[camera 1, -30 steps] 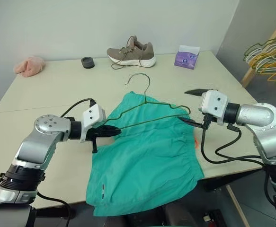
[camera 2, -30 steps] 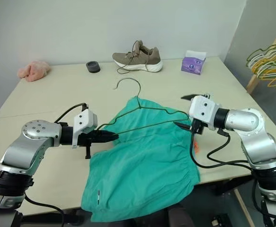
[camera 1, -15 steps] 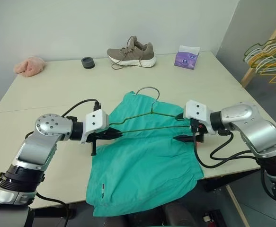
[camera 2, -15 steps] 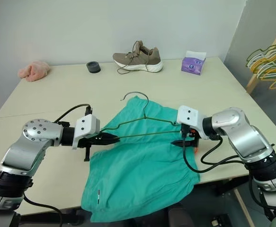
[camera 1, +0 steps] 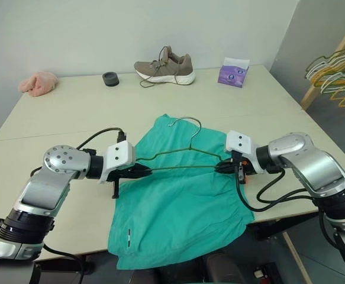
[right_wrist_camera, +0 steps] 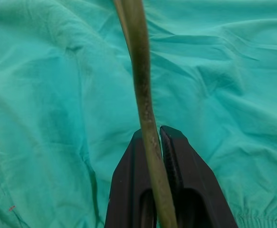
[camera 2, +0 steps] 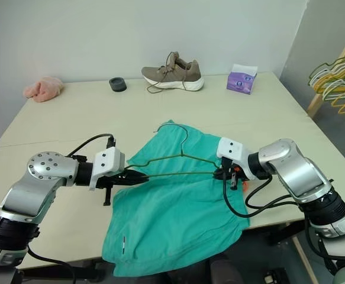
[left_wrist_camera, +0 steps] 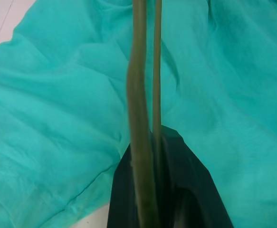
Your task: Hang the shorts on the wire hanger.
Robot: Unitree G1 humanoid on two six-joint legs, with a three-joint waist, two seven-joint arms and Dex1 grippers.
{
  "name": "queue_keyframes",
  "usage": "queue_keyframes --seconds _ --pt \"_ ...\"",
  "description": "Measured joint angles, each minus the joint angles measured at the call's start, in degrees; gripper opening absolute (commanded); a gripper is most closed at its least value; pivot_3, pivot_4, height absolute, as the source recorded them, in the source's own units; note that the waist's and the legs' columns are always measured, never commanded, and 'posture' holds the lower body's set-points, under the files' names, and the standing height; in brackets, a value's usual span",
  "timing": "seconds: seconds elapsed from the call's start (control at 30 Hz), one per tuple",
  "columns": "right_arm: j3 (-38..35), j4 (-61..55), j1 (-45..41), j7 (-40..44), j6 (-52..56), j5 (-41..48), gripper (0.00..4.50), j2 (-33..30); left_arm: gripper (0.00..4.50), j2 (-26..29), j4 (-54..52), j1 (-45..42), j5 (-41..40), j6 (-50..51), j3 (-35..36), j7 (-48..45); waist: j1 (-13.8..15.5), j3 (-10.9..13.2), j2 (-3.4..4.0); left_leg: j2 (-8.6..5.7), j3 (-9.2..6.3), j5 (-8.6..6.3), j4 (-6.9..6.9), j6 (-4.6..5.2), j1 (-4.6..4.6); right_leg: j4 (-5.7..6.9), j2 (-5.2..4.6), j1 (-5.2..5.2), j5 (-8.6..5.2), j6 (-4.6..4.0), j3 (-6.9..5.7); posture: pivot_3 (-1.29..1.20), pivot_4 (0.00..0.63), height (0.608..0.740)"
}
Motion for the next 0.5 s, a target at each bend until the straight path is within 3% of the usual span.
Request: queue_keyframes --seconds 0.23,0.5 --pt "-0.2 -1.8 2.2 -1.3 0.6 1.0 0.0 -0.2 2.93 -3.8 2.4 -0.8 -0.2 -0.9 0.3 3.0 0.0 0.0 -0.02 0.0 -0.02 0.0 0.03 0.0 -0.01 0.09 0.0 -0.01 0.0 0.0 0.0 -0.18 0.091 0.74" --pt "-6.5 -2.1 6.9 -4.0 3.2 3.2 0.0 -2.0 2.93 -4.0 3.8 -0.1 -4.7 3.9 6.3 5.6 -0.2 0.0 -0.02 0.01 -0.04 0.0 0.04 0.0 0.01 0.12 0.0 -0.01 0.0 0.01 -0.02 -0.18 0.089 0.74"
